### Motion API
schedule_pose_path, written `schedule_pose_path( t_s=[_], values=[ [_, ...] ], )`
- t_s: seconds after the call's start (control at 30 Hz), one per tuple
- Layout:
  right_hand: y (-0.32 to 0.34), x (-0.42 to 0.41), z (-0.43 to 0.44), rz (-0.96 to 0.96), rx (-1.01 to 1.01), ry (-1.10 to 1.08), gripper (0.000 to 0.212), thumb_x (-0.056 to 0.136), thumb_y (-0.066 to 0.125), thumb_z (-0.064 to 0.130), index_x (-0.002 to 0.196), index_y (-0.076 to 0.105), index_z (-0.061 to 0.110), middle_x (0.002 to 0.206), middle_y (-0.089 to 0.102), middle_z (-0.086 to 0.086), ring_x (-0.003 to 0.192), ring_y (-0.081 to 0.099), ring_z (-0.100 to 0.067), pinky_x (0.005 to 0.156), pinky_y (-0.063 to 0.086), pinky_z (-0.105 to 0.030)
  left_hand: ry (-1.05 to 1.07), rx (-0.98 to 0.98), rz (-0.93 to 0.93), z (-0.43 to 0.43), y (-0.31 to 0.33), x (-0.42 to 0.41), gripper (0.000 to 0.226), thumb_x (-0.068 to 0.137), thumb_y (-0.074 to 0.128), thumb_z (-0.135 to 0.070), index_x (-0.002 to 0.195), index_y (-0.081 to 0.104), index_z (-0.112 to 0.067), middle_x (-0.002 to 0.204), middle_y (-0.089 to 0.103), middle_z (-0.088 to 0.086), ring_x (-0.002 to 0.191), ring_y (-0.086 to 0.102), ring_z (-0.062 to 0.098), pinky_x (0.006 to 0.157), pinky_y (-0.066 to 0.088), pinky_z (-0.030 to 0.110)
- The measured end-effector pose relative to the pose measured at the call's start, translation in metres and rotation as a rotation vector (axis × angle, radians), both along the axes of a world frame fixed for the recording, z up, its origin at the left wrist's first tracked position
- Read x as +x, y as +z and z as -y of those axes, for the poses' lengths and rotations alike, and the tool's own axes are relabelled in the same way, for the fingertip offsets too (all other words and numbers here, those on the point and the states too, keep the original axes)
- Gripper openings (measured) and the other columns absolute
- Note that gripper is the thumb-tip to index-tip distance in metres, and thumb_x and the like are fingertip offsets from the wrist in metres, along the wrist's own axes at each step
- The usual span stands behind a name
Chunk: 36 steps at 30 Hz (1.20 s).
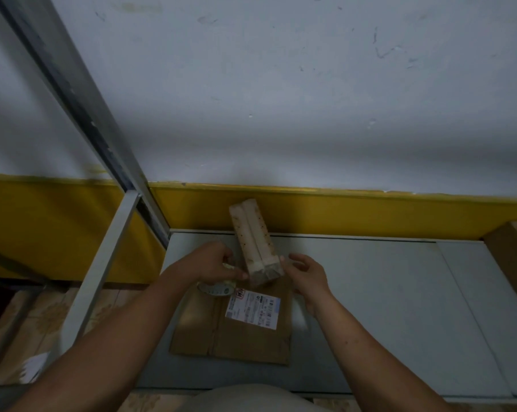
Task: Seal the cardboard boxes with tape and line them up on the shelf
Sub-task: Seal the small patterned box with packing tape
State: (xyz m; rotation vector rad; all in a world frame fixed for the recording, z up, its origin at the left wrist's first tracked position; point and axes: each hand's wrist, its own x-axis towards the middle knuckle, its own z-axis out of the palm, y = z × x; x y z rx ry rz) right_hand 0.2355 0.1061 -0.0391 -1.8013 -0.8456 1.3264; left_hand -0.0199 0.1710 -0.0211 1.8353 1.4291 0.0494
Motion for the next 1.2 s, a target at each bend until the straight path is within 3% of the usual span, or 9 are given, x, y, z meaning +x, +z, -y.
schedule_pose_path(
  t_s=[0.1, 0.23, 0.47, 0.53, 0.6, 0.77, 0.93, 1.07, 1.2],
  values=[
    [0.006, 0.001, -0.003, 0.035, 0.144, -0.039, 0.014, 0.088, 0.081, 0.032, 0.091, 0.079, 0.019, 0.091, 0.077, 0.002, 0.093, 0.072, -0.016, 0.082, 0.059, -0.032, -0.009, -0.006, 0.115, 0.017, -0.001, 0.018, 0.028, 0.068, 0.092, -0.059, 0.079, 0.073, -0.041, 0.079, 0.074, -0.021, 0.079, 0.069, -0.005, 0.076, 0.06, 0.028],
    [0.017, 0.014, -0.018, 0.107, 0.192, 0.0, 0.012, 0.095, 0.074, 0.025, 0.09, 0.08, 0.016, 0.08, 0.073, 0.013, 0.069, 0.066, 0.008, 0.063, 0.049, -0.011, 0.14, 0.004, 0.21, 0.032, -0.01, 0.045, 0.031, 0.077, 0.091, -0.048, 0.077, 0.076, -0.021, 0.07, 0.073, -0.004, 0.062, 0.065, 0.0, 0.058, 0.049, 0.019],
    [0.02, 0.061, -0.014, 0.229, 0.131, 0.095, 0.037, 0.106, 0.051, 0.039, 0.101, 0.079, 0.015, 0.098, 0.074, 0.003, 0.097, 0.067, -0.016, 0.08, 0.048, -0.028, 0.276, -0.063, 0.227, 0.034, -0.019, 0.059, 0.054, 0.082, 0.08, -0.062, 0.075, 0.076, -0.008, 0.07, 0.072, 0.011, 0.064, 0.069, 0.019, 0.062, 0.048, 0.032],
    [0.015, 0.085, 0.012, 0.45, 0.113, 0.188, 0.057, 0.088, 0.056, 0.069, 0.078, 0.073, 0.015, 0.074, 0.068, 0.003, 0.077, 0.064, -0.016, 0.07, 0.047, -0.031, 0.261, -0.105, 0.216, 0.034, -0.019, 0.06, 0.055, 0.082, 0.079, -0.064, 0.087, 0.079, -0.009, 0.083, 0.076, 0.012, 0.078, 0.074, 0.025, 0.07, 0.057, 0.037],
    [0.008, 0.105, 0.044, 0.612, -0.058, 0.341, 0.067, 0.067, 0.065, 0.086, 0.076, 0.064, 0.019, 0.07, 0.064, 0.007, 0.071, 0.062, -0.012, 0.061, 0.046, -0.031, 0.217, -0.148, 0.214, 0.035, -0.018, 0.06, 0.051, 0.086, 0.076, -0.062, 0.104, 0.079, -0.014, 0.096, 0.079, 0.007, 0.091, 0.074, 0.021, 0.087, 0.062, 0.043],
    [-0.033, 0.123, 0.098, 0.861, -0.353, 0.621, 0.072, 0.042, 0.078, 0.071, 0.1, 0.055, 0.033, 0.104, 0.058, 0.005, 0.102, 0.064, -0.023, 0.079, 0.054, -0.033, 0.17, -0.143, 0.207, 0.035, -0.011, 0.062, 0.034, 0.094, 0.073, -0.052, 0.102, 0.076, -0.019, 0.106, 0.076, 0.0, 0.099, 0.071, 0.016, 0.094, 0.059, 0.045],
    [-0.061, 0.127, 0.111, 0.784, -0.178, 0.484, 0.033, 0.07, 0.087, 0.038, 0.087, 0.06, 0.028, 0.092, 0.061, 0.004, 0.089, 0.065, -0.021, 0.073, 0.052, -0.032, 0.242, -0.13, 0.283, 0.042, -0.005, 0.066, 0.014, 0.098, 0.074, -0.033, 0.093, 0.075, -0.02, 0.096, 0.075, 0.0, 0.094, 0.07, 0.016, 0.076, 0.054, 0.032],
    [-0.04, 0.121, 0.119, 0.64, 0.037, 0.445, 0.026, 0.085, 0.079, 0.022, 0.073, 0.056, 0.026, 0.077, 0.058, 0.001, 0.07, 0.057, -0.008, 0.063, 0.038, -0.018, 0.293, -0.102, 0.324, 0.046, -0.008, 0.07, 0.012, 0.095, 0.077, -0.028, 0.089, 0.074, -0.018, 0.091, 0.076, 0.003, 0.089, 0.071, 0.017, 0.076, 0.055, 0.032],
    [0.013, 0.099, 0.128, 0.446, 0.196, 0.391, 0.013, 0.103, 0.06, 0.02, 0.092, 0.062, 0.027, 0.078, 0.06, 0.006, 0.066, 0.055, -0.008, 0.063, 0.043, -0.022, 0.36, -0.1, 0.346, 0.05, -0.013, 0.073, 0.017, 0.091, 0.082, -0.03, 0.091, 0.075, -0.015, 0.09, 0.076, 0.005, 0.088, 0.073, 0.018, 0.075, 0.057, 0.03]
  ],
)
